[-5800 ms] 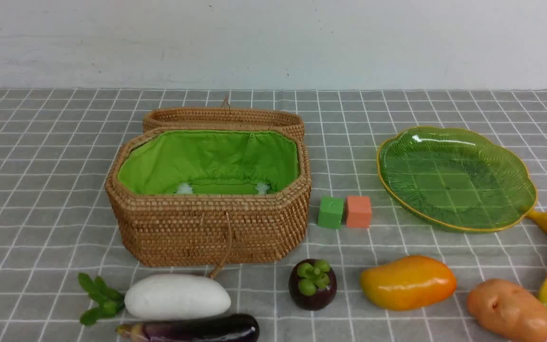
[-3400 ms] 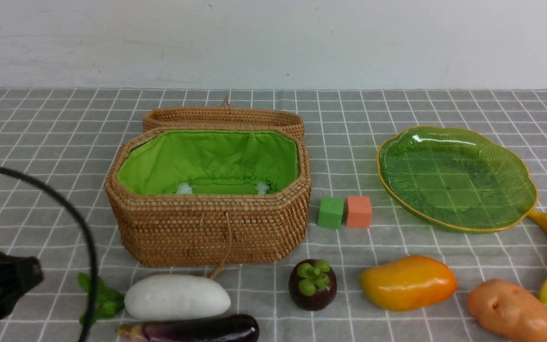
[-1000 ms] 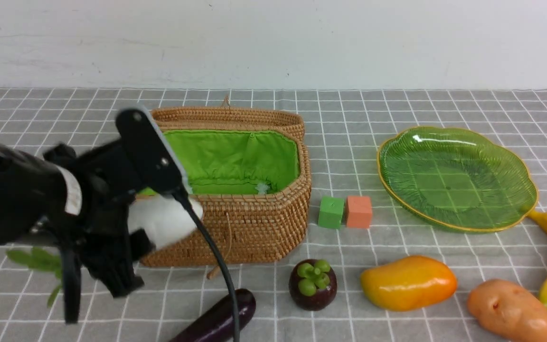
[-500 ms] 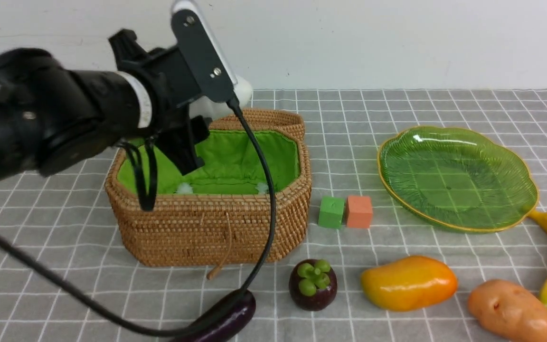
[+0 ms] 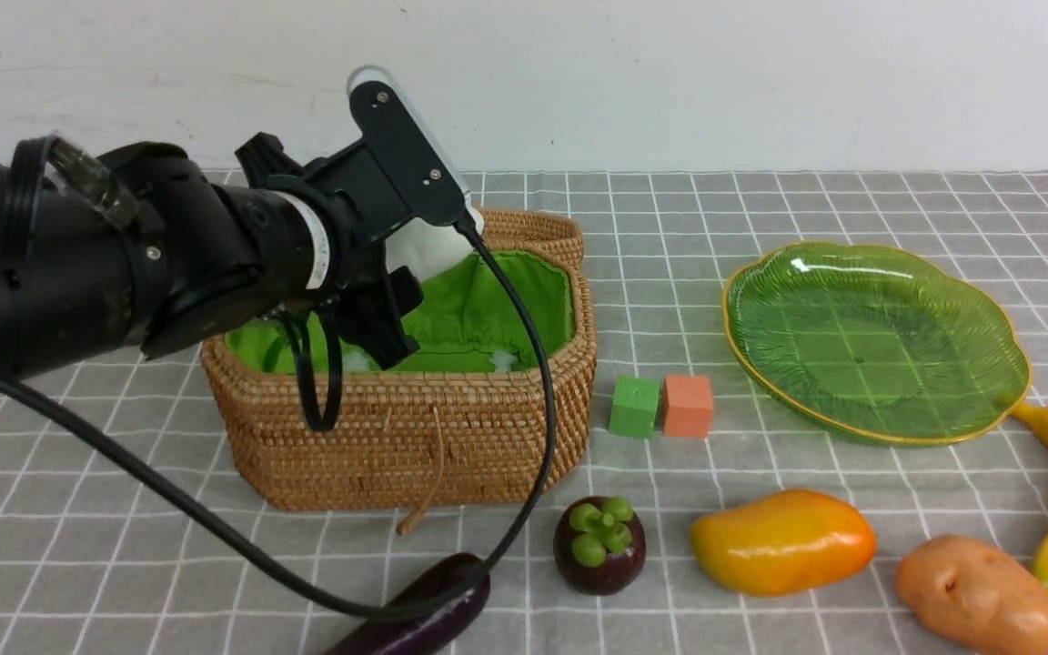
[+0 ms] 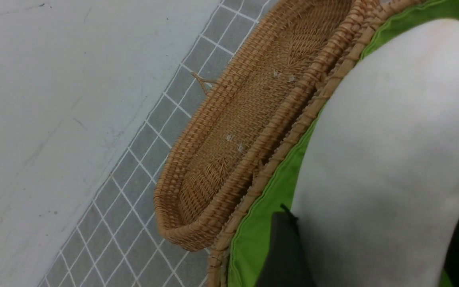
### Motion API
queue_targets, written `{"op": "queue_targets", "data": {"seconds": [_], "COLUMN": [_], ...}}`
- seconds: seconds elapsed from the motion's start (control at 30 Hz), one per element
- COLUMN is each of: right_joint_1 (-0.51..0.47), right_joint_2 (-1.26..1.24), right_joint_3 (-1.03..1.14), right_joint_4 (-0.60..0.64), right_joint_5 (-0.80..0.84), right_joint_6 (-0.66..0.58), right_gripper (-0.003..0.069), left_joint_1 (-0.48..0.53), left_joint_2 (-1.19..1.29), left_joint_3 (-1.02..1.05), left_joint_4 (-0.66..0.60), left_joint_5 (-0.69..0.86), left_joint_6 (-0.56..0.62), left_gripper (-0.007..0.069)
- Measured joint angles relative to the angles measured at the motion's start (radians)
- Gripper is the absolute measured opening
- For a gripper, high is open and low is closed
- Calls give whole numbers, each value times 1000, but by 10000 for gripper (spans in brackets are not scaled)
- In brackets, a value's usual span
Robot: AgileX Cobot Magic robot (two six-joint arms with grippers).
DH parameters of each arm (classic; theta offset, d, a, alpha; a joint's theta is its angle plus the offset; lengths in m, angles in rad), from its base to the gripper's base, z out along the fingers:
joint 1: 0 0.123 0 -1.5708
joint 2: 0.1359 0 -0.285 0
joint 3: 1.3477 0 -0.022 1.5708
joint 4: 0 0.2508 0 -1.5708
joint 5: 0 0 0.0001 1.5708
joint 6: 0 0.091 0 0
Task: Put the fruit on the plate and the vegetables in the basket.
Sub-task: Take a daikon with your left arm and place it on the basket on the left, then use the left arm to grab an eggplant and put it into the left basket
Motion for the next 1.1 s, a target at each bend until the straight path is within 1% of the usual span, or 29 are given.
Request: {"op": "queue_targets", "data": {"seconds": [0.03, 0.17, 0.3, 0.33, 0.37, 0.43, 0.47, 0.53, 0.57, 0.6, 0.63, 0.67, 0.73, 0.8, 0.83, 0.87, 0.9, 0.97, 1.0, 1.03, 1.1], "right_joint_1": [0, 0, 0, 0, 0, 0, 0, 0, 0, 0, 0, 0, 0, 0, 0, 0, 0, 0, 0, 0, 0], "right_joint_2": [0, 0, 0, 0, 0, 0, 0, 0, 0, 0, 0, 0, 0, 0, 0, 0, 0, 0, 0, 0, 0], "right_joint_3": [0, 0, 0, 0, 0, 0, 0, 0, 0, 0, 0, 0, 0, 0, 0, 0, 0, 0, 0, 0, 0], "right_joint_4": [0, 0, 0, 0, 0, 0, 0, 0, 0, 0, 0, 0, 0, 0, 0, 0, 0, 0, 0, 0, 0], "right_joint_5": [0, 0, 0, 0, 0, 0, 0, 0, 0, 0, 0, 0, 0, 0, 0, 0, 0, 0, 0, 0, 0], "right_joint_6": [0, 0, 0, 0, 0, 0, 0, 0, 0, 0, 0, 0, 0, 0, 0, 0, 0, 0, 0, 0, 0], "right_gripper": [241, 241, 241, 241, 241, 241, 241, 241, 241, 241, 241, 241, 241, 241, 241, 241, 241, 241, 241, 241, 241], "left_joint_1": [0, 0, 0, 0, 0, 0, 0, 0, 0, 0, 2, 4, 4, 4, 4, 4, 4, 4, 4, 4, 4], "left_joint_2": [0, 0, -5, -21, -27, -88, -126, -163, -185, -192, -204, -217, -224, -224, -224, -223, -221, -218, -208, -206, -164], "left_joint_3": [0, 0, 0, 4, 6, 19, 20, 20, 20, 20, 20, 23, 34, 61, 61, 101, 110, 145, 167, 169, 178], "left_joint_4": [1, 3, 3, 0, -2, -45, -77, -132, -174, -183, -234, -303, -458, -615, -633, -806, -822, -944, -1012, -1018, -1059], "left_joint_5": [0, 3, 44, 85, 92, 229, 344, 505, 616, 638, 727, 861, 959, 968, 966, 900, 889, 783, 695, 672, 546], "left_joint_6": [-2, -3, -3, 1, 2, 42, 82, 121, 144, 151, 163, 182, 227, 317, 317, 435, 459, 553, 604, 613, 647], "left_gripper": [549, 633, 640, 630, 628, 591, 572, 548, 535, 531, 522, 512, 501, 498, 498, 496, 496, 497, 498, 498, 505]}}
